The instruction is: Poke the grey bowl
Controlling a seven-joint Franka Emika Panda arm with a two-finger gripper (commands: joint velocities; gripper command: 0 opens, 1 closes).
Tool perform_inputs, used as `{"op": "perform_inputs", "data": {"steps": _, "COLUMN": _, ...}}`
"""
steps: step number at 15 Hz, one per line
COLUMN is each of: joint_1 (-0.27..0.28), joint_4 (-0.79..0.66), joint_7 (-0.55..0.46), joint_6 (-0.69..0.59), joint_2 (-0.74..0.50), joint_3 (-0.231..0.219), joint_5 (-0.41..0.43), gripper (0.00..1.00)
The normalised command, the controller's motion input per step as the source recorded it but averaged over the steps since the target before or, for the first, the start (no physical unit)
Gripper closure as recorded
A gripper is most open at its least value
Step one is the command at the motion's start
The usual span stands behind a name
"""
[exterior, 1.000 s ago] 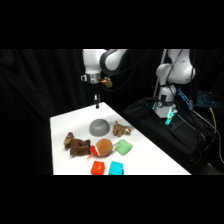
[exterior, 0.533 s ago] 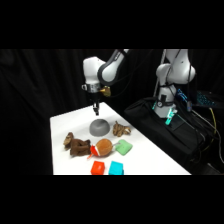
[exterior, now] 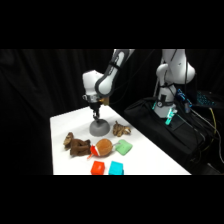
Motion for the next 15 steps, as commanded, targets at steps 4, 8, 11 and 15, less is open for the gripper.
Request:
{"op": "perform_inputs", "data": {"steps": 4, "joint_1": -0.110, "joint_4": 0.12, "joint_7": -0.11, "joint_6": 0.08, "joint_2": 0.13, "joint_3": 0.097, "joint_5": 0.086, "gripper": 1.00}}
{"op": "perform_inputs", "data": {"steps": 8, "joint_1": -0.031, "joint_4": -0.15, "joint_7": -0.04, "joint_6": -0.05, "joint_2": -0.26, "joint_3": 0.010, "joint_5": -0.049, "gripper": 1.00}}
{"op": "perform_inputs", "data": {"steps": 11, "joint_1": 0.029, "joint_4": -0.41, "joint_7": -0.01, "joint_6": -0.20, "joint_2": -0.66, "joint_3": -0.054, "joint_5": -0.148, "gripper": 0.99}}
{"op": "perform_inputs", "data": {"steps": 15, "joint_1": 0.043, "joint_4": -0.32, "joint_7": 0.04, "joint_6": -0.30, "joint_2": -0.67, "joint_3": -0.085, "joint_5": -0.174, "gripper": 0.98}}
